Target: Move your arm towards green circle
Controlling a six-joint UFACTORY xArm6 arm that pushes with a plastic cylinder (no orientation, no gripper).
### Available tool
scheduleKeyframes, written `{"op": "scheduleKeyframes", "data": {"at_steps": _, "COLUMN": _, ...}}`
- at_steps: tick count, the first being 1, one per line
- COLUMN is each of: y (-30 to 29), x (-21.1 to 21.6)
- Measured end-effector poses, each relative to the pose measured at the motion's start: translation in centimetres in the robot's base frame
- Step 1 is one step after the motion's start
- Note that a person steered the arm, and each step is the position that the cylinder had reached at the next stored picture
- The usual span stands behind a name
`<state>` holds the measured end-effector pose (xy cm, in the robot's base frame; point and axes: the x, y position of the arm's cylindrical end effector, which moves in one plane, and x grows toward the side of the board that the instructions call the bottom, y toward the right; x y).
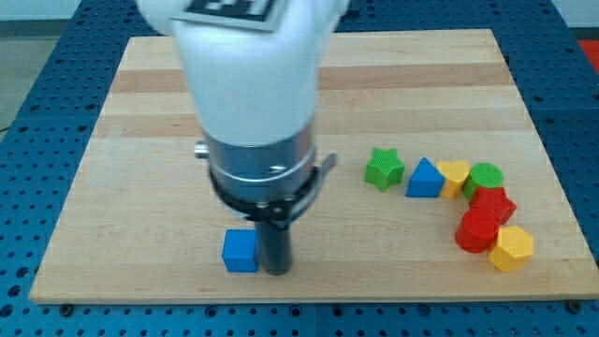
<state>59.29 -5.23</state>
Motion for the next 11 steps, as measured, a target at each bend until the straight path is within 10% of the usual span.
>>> {"op": "scheduleKeyframes", "data": {"at_steps": 2, "y": 0.4, "x": -1.8}}
{"op": "scheduleKeyframes", "data": {"at_steps": 5, "y": 11.4, "x": -19.4}}
{"op": "scheduleKeyframes", "data": {"at_steps": 8, "y": 38.7, "x": -10.8}}
{"op": "scheduleKeyframes", "data": {"at_steps": 11, "y": 30.3, "x": -8.8}}
